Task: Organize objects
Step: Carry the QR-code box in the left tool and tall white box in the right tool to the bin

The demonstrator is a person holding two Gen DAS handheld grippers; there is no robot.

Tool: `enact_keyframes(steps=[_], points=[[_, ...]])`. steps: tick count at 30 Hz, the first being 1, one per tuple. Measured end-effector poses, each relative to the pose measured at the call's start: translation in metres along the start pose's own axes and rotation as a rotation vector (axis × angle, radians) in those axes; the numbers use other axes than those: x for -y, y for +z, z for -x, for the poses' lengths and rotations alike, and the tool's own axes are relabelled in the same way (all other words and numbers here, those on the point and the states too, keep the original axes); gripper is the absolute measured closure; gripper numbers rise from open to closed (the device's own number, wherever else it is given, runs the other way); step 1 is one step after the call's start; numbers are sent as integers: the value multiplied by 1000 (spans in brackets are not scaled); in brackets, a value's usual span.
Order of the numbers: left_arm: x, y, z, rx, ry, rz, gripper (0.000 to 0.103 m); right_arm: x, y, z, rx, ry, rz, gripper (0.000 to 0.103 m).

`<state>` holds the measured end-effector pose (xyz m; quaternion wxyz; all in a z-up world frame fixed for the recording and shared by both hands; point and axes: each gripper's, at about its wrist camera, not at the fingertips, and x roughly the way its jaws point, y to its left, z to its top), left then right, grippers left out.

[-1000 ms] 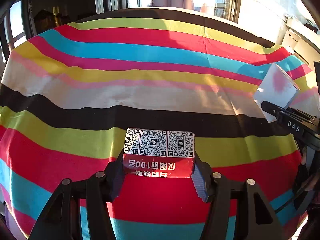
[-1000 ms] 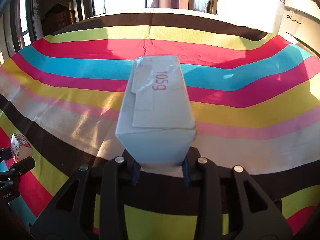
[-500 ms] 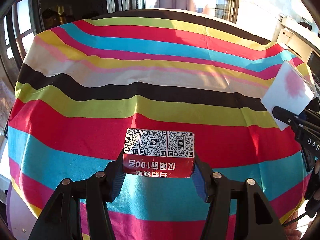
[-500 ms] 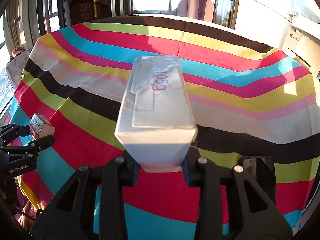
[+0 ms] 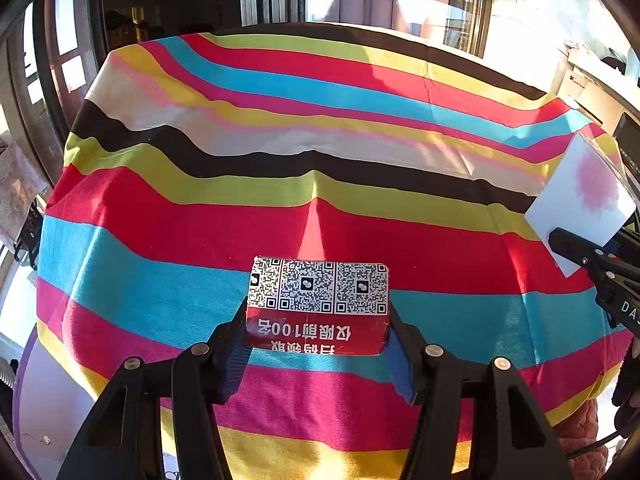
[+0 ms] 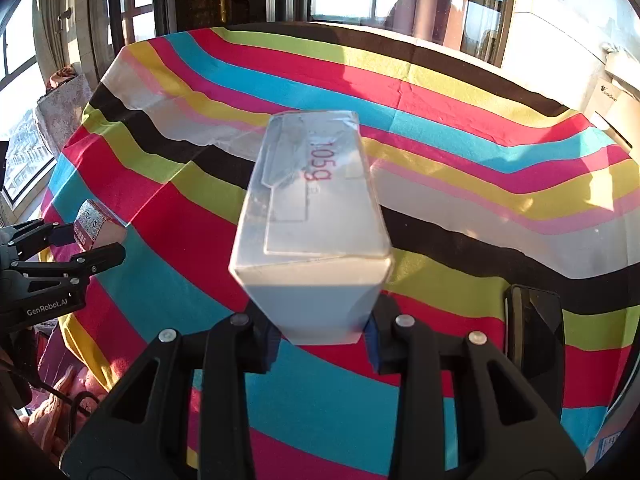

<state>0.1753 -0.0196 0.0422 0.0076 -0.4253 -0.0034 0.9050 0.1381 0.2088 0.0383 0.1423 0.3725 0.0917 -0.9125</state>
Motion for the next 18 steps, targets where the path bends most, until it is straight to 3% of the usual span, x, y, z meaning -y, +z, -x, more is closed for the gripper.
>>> enact_keyframes(steps=[11,18], points=[[-26,-17,22,24,20,35,44,-44,7,24,42,60,109,65],[-55,-39,40,36,71,69,44,-88,7,35,52,130,210,65]])
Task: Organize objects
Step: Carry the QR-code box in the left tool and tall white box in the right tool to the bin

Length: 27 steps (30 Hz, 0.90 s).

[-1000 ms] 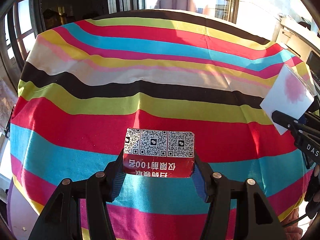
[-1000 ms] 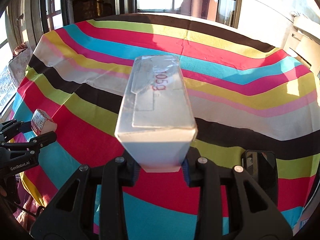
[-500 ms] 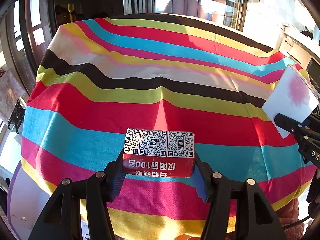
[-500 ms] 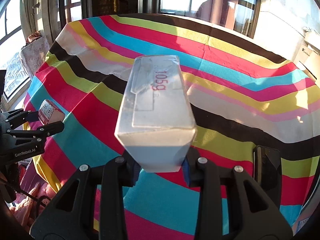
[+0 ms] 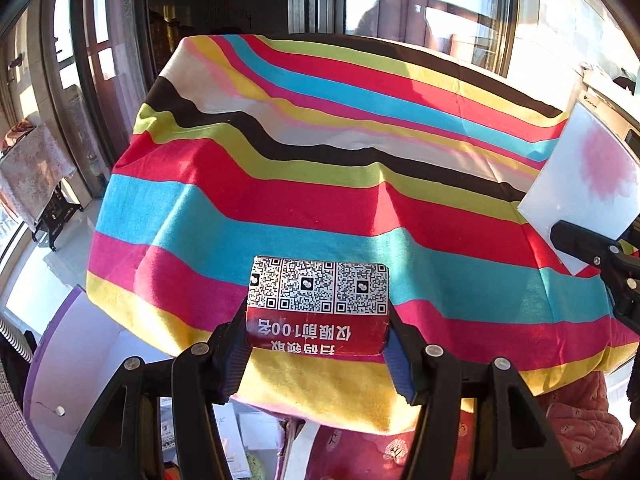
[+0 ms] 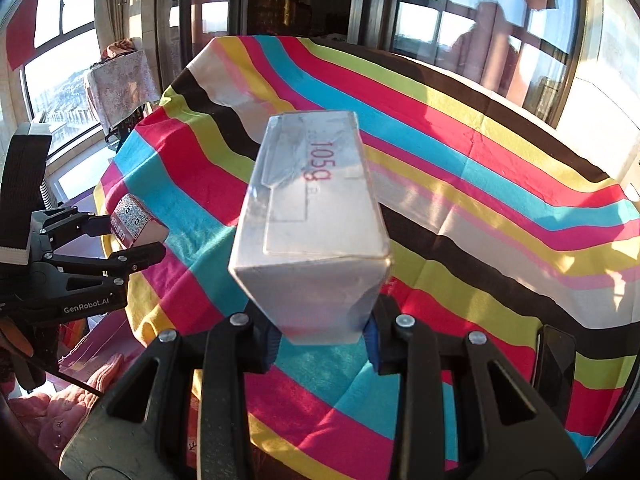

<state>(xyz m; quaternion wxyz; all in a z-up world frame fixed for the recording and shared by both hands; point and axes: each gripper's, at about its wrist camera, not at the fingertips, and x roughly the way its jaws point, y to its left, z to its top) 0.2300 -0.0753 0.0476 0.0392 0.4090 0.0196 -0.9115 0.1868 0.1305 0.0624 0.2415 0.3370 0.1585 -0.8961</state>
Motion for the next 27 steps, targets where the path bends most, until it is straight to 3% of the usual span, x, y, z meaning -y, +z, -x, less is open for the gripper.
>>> enact_keyframes(steps=[14,27], points=[[-95,-54,35,-16,176,161,44,-111,20,-2,25,172,308,65],[-162,-91,52,-27,284,345,44,-226,24,-13,16,359,570,65]])
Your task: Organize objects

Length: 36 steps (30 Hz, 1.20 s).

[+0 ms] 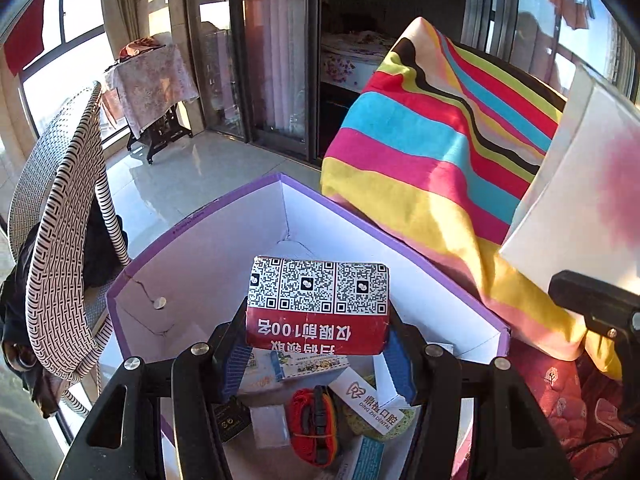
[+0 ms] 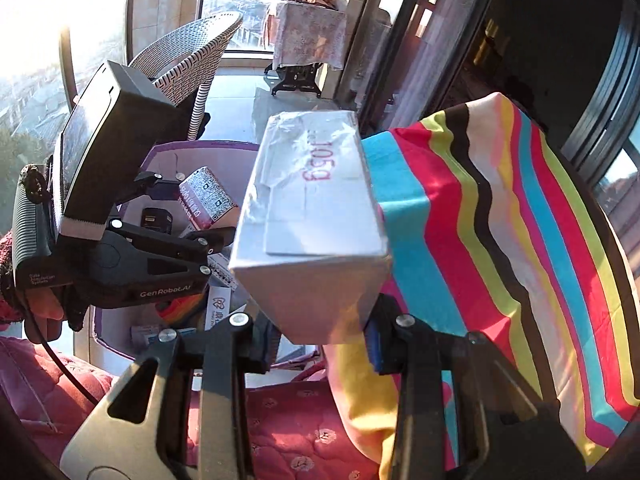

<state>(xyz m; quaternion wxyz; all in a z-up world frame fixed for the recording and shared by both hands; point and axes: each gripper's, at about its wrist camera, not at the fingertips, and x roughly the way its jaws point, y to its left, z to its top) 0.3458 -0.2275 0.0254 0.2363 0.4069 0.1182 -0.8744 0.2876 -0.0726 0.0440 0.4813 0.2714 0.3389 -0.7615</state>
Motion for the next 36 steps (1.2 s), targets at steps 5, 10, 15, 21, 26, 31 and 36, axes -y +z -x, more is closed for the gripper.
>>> enact_keyframes(steps=[5,10,15,21,26,31,36], points=[[-23,-2,-2,-4,30,60,44,-22,9,-16,-23,23,59,65],[-35,-4,4,11,47,79,43,-26,15,-22,-24,58,56,65],[-36,0,26,81,71,75,24,-20,14,-23,-6,109,-10,61],[-35,11,56,133,140,49,11,-16,10,-13,21,71,-68,21],[-39,15,62,79,159,79,4,-25,11,-7,36,49,-45,15],[-41,6,36,-49,73,103,3,-27,1,-9,1,28,-30,15],[-36,-3,27,-75,67,96,3,-34,-9,-17,-57,-39,23,15]])
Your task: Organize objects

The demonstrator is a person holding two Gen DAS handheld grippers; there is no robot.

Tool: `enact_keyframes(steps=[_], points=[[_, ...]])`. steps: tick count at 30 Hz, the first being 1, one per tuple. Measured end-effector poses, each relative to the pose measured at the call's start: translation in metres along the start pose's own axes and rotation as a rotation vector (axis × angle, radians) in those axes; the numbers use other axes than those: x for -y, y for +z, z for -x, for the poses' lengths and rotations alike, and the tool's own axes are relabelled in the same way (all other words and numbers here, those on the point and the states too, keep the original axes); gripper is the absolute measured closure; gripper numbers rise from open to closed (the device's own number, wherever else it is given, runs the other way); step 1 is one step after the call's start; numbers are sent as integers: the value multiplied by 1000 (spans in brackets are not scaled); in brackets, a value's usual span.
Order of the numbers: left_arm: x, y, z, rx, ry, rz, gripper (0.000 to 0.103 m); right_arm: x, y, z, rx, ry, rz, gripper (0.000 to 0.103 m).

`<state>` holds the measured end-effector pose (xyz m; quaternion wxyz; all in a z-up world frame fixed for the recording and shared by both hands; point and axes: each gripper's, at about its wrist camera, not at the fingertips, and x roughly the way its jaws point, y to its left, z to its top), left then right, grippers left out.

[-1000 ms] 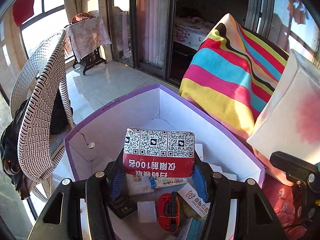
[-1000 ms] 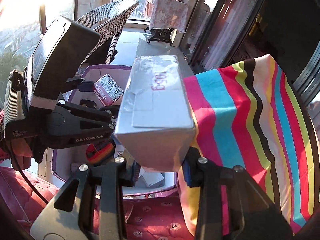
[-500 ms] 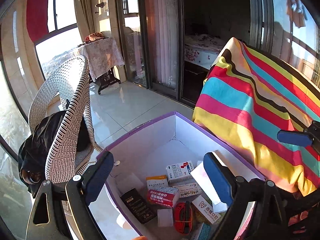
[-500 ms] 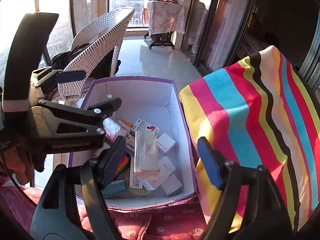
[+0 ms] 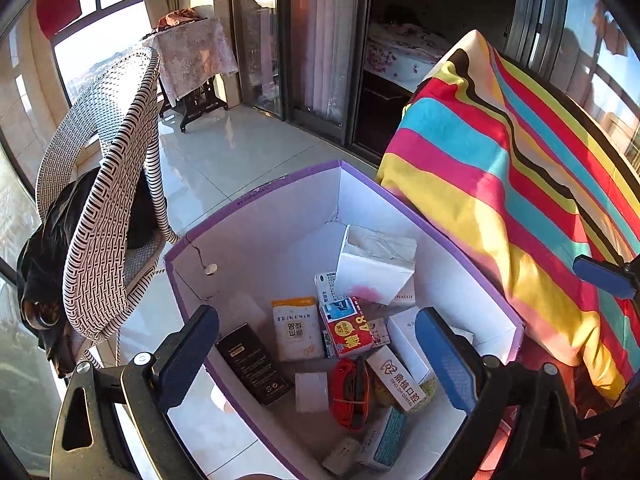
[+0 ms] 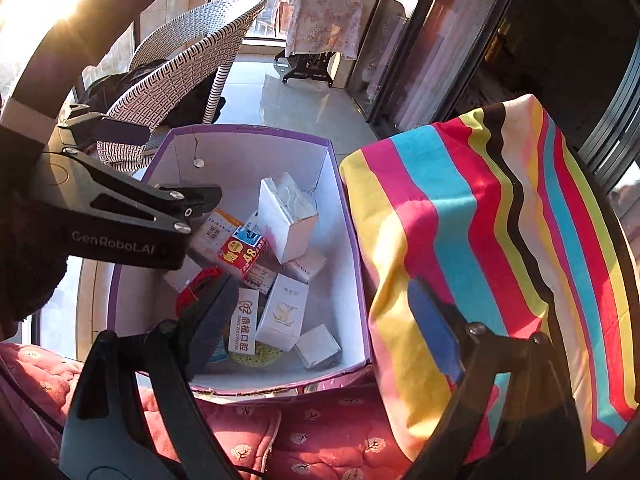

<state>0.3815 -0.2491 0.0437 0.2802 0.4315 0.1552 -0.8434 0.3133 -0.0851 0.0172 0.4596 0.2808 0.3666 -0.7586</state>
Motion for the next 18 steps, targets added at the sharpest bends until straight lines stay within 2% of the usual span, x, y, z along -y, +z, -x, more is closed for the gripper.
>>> enact_keyframes(steps=[15,18], points=[[-4,-8,-19,-87,-27,35,3,-7,-6,-8,-37,13,3,15],[-4,-11,-21,-75,13,42,3,-10,-7,-8,-41,9,10,15]])
